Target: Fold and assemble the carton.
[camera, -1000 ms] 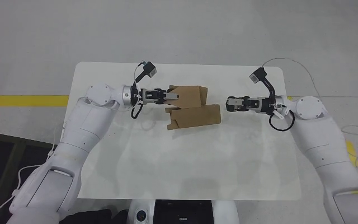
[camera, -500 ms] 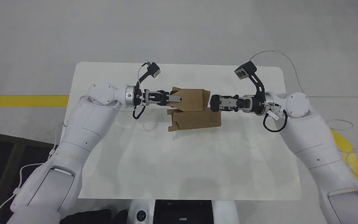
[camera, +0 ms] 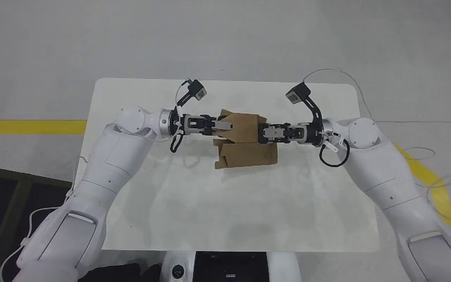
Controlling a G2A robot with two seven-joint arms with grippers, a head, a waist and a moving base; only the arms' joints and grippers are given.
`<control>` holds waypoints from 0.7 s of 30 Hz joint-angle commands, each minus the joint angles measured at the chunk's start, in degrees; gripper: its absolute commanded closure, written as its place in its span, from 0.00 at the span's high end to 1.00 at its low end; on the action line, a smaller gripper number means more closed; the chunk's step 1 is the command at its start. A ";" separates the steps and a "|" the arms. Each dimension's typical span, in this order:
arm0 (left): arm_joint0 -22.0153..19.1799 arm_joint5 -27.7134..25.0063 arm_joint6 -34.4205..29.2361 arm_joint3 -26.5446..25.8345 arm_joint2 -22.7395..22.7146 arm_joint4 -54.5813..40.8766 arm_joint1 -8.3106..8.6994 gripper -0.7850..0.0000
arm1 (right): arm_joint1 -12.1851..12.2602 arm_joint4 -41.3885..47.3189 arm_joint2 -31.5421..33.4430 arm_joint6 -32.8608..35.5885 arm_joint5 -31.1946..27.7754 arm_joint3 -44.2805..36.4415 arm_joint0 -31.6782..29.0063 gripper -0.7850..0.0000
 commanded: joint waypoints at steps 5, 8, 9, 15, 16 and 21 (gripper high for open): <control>0.02 0.13 -0.11 -0.32 0.00 0.69 -0.03 0.00 | -0.20 1.45 -0.87 -0.67 -0.67 1.47 0.39 0.89; 0.09 0.16 -0.14 -0.40 -0.11 0.78 -0.02 0.00 | -0.37 2.56 -1.37 -0.25 -0.24 2.18 0.56 0.89; 0.11 0.21 -0.19 -0.45 -0.09 0.90 -0.02 0.00 | -0.49 3.58 -1.50 -0.16 -0.16 2.25 0.52 0.90; 0.32 0.17 -0.15 -0.66 -0.06 0.74 -0.11 0.00 | -1.35 7.22 -2.23 -0.15 -0.15 3.21 0.39 0.53; 0.28 0.16 -0.14 -0.55 -0.13 0.80 -0.10 0.00 | -1.46 7.59 -2.21 -0.17 -0.17 3.49 0.35 0.48; 0.22 0.38 -0.36 -0.16 -0.48 1.29 0.05 0.00 | -1.72 7.55 -1.93 0.50 0.50 4.11 0.41 0.41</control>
